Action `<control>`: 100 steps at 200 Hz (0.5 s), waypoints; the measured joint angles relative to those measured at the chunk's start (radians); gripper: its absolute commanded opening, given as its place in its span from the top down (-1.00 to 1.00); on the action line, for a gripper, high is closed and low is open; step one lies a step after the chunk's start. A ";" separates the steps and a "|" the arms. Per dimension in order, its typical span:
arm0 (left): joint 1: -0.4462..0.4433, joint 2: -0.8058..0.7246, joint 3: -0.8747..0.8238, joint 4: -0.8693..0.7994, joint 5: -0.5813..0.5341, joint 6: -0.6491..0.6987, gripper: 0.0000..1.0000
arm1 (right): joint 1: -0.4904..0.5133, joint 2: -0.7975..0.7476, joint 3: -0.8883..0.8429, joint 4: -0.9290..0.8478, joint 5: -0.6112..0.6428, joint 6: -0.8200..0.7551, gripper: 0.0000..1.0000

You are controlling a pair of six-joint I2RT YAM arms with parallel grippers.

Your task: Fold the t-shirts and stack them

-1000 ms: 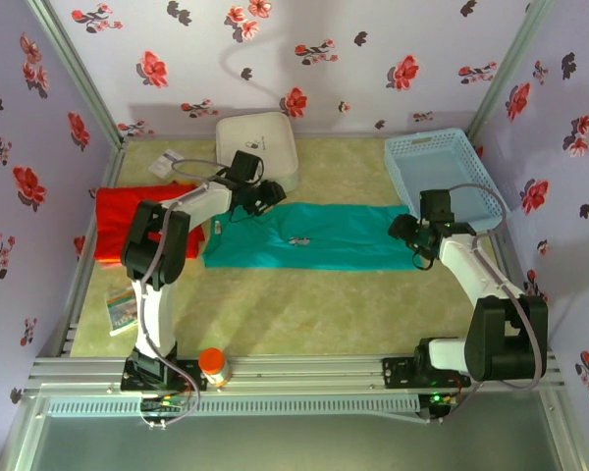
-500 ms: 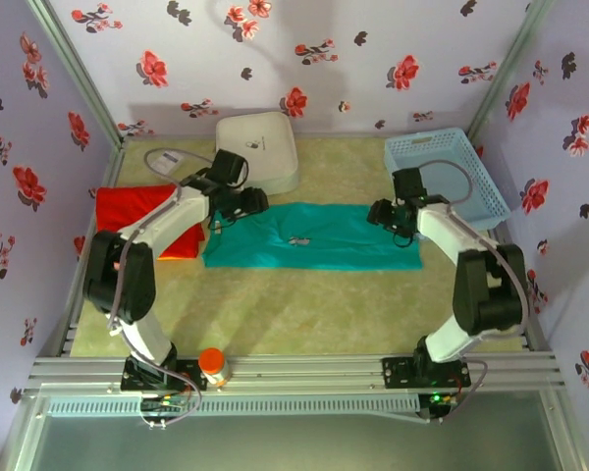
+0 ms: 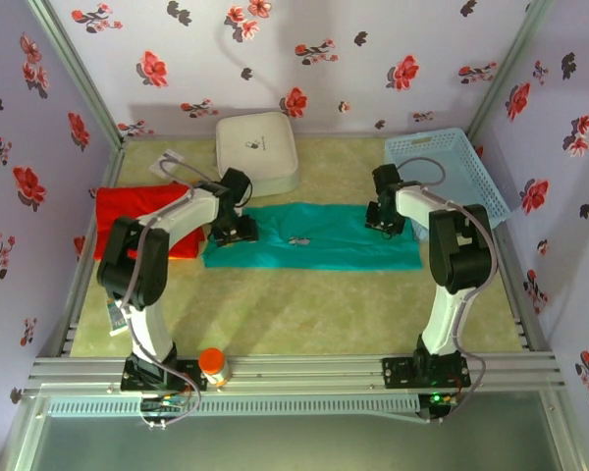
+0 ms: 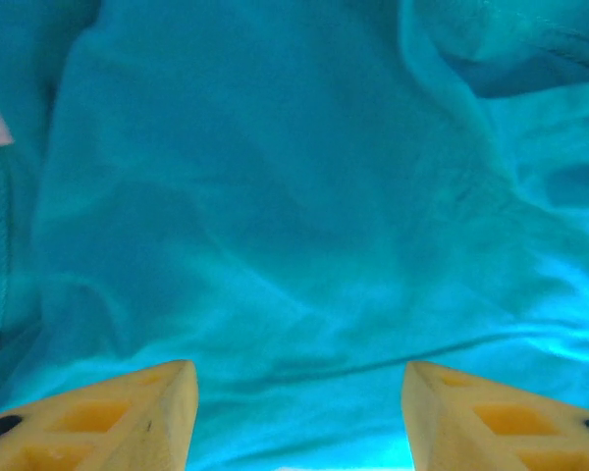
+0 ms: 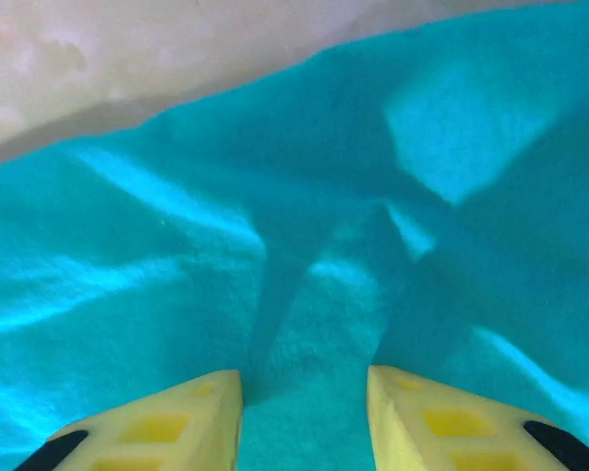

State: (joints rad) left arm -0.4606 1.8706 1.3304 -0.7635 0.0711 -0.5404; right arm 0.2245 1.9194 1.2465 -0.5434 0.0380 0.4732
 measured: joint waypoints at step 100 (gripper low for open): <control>-0.055 0.319 0.378 -0.156 0.071 0.096 -0.10 | 0.186 -0.199 -0.231 -0.140 -0.048 0.041 0.43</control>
State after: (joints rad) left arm -0.5152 2.1899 1.7088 -0.9195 0.1425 -0.4442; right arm 0.4107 1.7206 1.0157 -0.6834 -0.0105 0.5140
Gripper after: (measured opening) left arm 0.550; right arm 0.283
